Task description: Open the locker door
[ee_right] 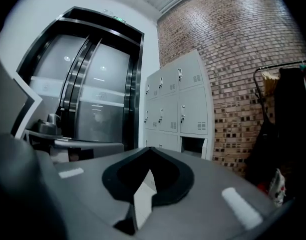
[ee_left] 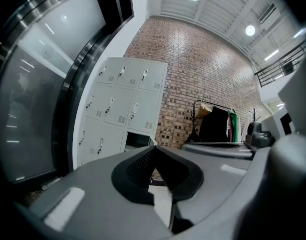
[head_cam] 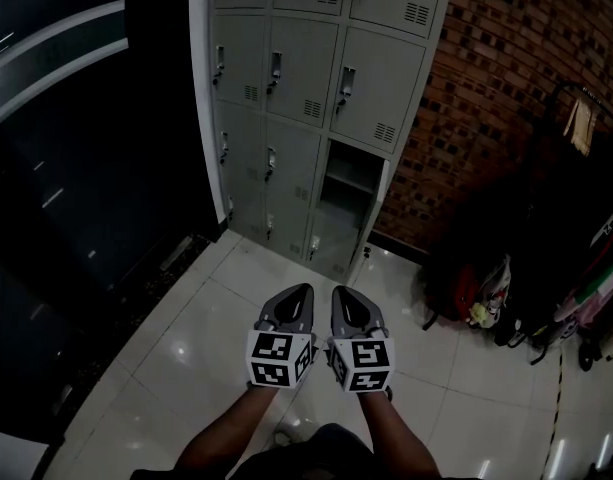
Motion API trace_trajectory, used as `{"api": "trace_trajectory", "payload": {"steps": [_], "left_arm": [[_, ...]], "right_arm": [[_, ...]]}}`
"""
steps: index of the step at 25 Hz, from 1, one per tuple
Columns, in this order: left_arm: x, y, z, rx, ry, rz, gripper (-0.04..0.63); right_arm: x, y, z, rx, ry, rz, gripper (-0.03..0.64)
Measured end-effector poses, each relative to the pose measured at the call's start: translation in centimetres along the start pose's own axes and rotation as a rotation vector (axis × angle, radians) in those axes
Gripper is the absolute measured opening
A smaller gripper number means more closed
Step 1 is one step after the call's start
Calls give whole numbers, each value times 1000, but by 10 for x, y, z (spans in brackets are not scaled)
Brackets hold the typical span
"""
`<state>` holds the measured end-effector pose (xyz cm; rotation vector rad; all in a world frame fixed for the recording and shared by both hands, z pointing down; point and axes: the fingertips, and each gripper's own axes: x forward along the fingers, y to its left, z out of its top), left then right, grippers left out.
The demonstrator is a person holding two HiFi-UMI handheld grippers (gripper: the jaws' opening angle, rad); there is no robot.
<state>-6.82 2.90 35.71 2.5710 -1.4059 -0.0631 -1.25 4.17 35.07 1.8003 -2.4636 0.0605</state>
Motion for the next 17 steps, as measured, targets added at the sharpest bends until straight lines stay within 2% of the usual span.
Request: {"api": "trace_trajectory", "payload": {"steps": [11,17], "left_arm": [[-8,-23,-1,35,13,-13,5],[-3,-21,0,41,17,-15,5]], "right_arm": [[-21,-4,3,-5,-11,5,0],[-17,-8,6,17,-32,3,0]]}}
